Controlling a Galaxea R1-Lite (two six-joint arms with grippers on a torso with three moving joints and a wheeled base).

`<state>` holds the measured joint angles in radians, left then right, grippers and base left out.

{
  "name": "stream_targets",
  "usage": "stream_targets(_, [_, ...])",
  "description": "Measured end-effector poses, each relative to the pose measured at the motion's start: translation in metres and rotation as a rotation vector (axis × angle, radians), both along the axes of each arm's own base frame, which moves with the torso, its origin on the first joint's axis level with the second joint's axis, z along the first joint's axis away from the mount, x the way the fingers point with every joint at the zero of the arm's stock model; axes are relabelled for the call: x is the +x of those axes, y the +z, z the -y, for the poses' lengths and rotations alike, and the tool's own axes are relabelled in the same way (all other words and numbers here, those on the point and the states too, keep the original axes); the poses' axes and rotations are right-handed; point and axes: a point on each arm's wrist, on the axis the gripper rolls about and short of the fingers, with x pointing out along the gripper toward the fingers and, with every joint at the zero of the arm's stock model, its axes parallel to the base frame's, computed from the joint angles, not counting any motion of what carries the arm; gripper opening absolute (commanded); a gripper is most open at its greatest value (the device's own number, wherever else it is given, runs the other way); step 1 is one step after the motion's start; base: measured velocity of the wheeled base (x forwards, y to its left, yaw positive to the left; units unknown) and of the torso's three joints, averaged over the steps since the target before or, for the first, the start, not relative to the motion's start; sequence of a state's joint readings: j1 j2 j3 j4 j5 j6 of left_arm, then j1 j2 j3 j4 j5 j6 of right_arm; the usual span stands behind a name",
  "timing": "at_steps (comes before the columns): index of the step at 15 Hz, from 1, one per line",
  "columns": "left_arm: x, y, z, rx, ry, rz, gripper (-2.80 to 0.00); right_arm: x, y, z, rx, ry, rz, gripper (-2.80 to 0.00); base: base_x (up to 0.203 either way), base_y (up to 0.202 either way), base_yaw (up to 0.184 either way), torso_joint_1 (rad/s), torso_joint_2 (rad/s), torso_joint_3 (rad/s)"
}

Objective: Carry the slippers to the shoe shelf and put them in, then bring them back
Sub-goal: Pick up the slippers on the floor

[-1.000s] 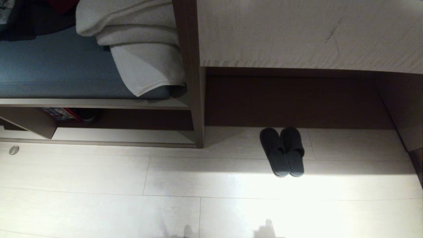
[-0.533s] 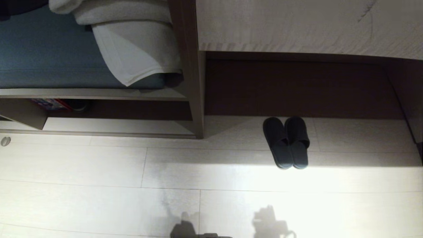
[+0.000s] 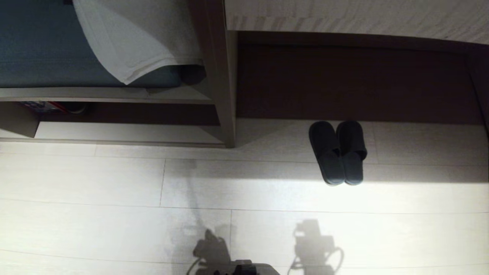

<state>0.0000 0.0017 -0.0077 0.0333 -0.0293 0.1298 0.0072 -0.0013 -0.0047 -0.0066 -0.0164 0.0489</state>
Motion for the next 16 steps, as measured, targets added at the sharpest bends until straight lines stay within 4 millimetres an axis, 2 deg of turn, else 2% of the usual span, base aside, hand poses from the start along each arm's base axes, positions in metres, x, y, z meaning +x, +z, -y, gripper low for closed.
stream_targets(16, [0.0000, 0.0000, 0.0000, 0.000, 0.001, 0.000, -2.80, 0.0000, 0.0000, 0.0000, 0.000, 0.000, -0.001, -2.80, 0.000, 0.000, 0.000, 0.002, 0.00, -0.197])
